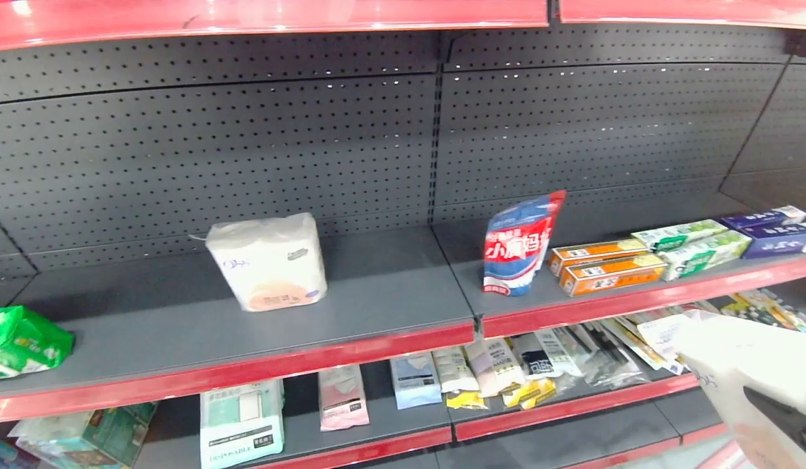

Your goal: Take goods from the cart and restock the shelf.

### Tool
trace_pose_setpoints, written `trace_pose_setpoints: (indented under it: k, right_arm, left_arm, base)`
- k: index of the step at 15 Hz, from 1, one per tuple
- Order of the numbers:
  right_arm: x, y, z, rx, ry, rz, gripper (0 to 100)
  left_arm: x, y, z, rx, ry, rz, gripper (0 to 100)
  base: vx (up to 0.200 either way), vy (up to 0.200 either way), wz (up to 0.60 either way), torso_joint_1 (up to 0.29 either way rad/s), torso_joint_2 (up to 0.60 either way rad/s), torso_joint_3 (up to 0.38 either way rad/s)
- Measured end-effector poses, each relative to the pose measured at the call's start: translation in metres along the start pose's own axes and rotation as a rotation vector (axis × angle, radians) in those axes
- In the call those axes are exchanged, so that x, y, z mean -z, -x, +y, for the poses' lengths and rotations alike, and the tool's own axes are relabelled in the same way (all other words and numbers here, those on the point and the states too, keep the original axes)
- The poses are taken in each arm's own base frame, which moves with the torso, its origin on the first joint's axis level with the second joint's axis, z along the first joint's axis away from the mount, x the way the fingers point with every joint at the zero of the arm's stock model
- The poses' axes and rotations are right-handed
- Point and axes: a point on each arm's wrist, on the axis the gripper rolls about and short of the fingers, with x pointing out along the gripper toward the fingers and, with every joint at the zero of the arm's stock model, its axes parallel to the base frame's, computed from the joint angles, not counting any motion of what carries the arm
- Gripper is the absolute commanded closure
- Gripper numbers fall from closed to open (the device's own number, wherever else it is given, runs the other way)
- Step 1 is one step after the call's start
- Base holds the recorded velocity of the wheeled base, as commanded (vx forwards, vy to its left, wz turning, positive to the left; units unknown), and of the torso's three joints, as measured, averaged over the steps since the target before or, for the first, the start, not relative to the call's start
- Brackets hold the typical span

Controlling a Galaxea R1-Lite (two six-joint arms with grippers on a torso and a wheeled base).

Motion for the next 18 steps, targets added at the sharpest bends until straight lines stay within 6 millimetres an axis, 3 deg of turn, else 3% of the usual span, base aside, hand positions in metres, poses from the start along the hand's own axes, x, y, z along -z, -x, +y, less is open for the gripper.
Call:
trace_pose_setpoints:
  k: [3, 11, 18]
  right_arm:
    - [0.001, 0.000, 0.001, 0.002, 0.000, 0.005, 100]
    - [0.014, 0.011, -0.003, 0.015, -0.074, -0.028, 100]
    - [0.020, 0.017, 0.004, -0.158, -0.251, -0.137, 100]
  left_arm:
    - [0.000, 0.000, 0.000, 0.000, 0.000, 0.000, 0]
    - [0.000, 0.000, 0.000, 0.000, 0.000, 0.000, 0]
    - [-0.002, -0.006, 0.000, 0.070, -0.007, 0.074, 0]
  base:
    - [0.000, 0.000, 0.60, 0.002, 0.00, 0.002]
    - [0.000, 0.000, 0.00, 0.000, 0.00, 0.000]
    - [0.000, 0.000, 0.00, 0.000, 0.00, 0.000]
